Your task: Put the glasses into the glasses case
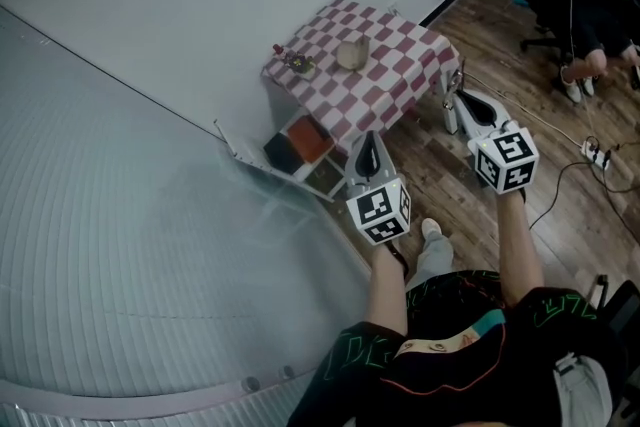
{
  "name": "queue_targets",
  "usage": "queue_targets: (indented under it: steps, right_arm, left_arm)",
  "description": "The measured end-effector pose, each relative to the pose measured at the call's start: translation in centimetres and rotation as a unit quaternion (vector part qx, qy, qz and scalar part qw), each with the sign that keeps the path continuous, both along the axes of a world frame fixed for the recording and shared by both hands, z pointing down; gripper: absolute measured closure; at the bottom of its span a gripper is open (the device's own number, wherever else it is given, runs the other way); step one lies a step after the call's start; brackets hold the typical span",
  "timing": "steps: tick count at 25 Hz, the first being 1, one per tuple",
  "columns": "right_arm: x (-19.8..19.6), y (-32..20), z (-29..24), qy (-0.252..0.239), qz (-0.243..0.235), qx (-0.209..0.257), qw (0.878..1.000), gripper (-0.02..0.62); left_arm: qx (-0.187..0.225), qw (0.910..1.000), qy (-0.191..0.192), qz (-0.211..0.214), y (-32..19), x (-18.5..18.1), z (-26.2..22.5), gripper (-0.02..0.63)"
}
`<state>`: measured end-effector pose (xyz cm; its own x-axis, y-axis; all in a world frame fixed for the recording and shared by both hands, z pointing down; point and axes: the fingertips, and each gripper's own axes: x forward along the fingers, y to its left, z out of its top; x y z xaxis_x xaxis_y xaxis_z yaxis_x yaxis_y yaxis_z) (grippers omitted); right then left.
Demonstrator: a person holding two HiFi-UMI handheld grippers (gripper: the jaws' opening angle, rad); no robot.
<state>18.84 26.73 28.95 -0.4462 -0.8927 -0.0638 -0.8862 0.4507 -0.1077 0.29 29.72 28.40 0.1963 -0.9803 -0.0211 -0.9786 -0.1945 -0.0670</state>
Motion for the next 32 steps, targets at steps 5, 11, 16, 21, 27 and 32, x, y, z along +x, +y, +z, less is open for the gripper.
queue_targets:
  steps: [5, 11, 16, 21, 27, 32]
  right_arm:
    - [-1.3, -2.5, 1.4, 0.007, -0.005, -0.010, 1.000, 0.578]
    - [-2.7, -5.1, 3.4, 0.008, -0.018, -0.033, 0.999, 0.578]
    - [-3.6, -7.7, 7.6, 0.001, -0.020, -0.076, 0.997, 0.578]
    - [-4.7, -10.4, 11.8, -0.007, -0.015, -0.120, 0.993, 0.578]
    - [-5.7, -13.7, 14.4, -0.002, -0.015, -0.148, 0.989, 0.578]
    - [-7.4, -16.9, 15.6, 0.007, -0.019, -0.166, 0.986, 0.578]
  left_arm:
    - [-0.023, 0.9995, 0.019, -0.013, -2.1, -1.9, 2.0, 0.597]
    - [-0.046, 0.9984, 0.008, -0.032, -4.4, -3.4, 3.7, 0.597]
    - [-0.078, 0.9964, 0.000, -0.035, -6.5, -4.0, 6.4, 0.597]
    - [-0.115, 0.9923, -0.032, -0.035, -8.9, -5.1, 9.6, 0.597]
    - [-0.147, 0.9884, -0.023, -0.033, -12.6, -5.7, 12.4, 0.597]
    - [-0.162, 0.9860, -0.014, -0.034, -16.0, -7.2, 13.8, 0.597]
